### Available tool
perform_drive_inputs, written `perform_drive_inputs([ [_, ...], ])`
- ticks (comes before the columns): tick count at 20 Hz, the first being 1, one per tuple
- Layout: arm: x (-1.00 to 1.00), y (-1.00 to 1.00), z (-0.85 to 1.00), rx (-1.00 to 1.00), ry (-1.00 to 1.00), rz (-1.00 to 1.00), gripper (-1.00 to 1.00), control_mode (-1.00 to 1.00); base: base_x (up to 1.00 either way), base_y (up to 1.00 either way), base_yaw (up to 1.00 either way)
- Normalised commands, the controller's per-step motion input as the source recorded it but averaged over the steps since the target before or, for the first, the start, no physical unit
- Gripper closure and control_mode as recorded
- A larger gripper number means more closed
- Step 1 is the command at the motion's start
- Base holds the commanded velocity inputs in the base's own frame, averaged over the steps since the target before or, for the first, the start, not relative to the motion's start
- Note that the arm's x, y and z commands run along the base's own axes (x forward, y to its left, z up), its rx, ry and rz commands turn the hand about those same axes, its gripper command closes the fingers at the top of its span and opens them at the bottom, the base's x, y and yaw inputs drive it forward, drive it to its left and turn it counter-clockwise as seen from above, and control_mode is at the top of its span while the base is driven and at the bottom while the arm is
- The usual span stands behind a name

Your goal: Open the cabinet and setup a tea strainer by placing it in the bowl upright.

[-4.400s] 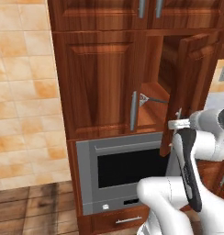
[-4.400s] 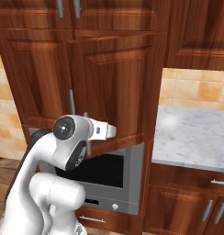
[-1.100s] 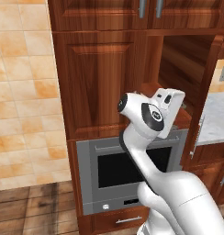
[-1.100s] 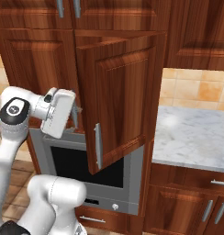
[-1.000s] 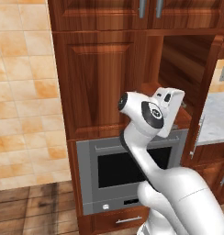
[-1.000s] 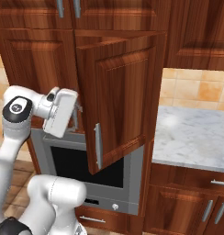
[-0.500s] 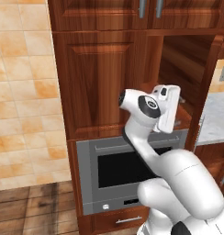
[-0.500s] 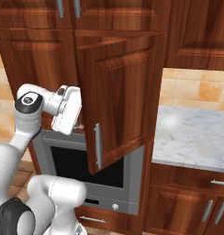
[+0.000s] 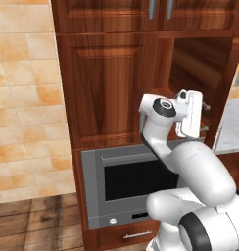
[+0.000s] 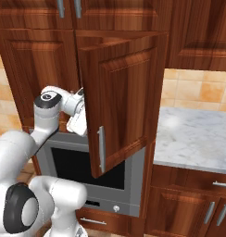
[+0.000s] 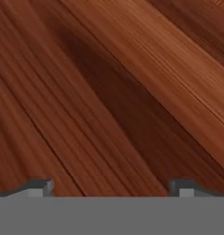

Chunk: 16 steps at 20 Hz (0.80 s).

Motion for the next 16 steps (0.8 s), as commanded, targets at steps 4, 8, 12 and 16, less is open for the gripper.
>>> perform_drive_inputs([
  [4, -0.37, -0.86, 0.0, 0.0, 0.24, -0.23, -1.0, -1.0, 0.0, 0.0, 0.0],
  [8, -0.65, -0.96, 0.0, 0.0, 0.16, -0.22, -1.0, -1.0, 0.0, 0.0, 0.0],
  [12, -0.63, -0.89, 0.0, 0.0, 0.07, -0.16, -1.0, -1.0, 0.0, 0.0, 0.0],
  [16, -0.48, -0.11, 0.0, 0.0, 0.0, 0.01, -1.0, -1.0, 0.0, 0.0, 0.0],
])
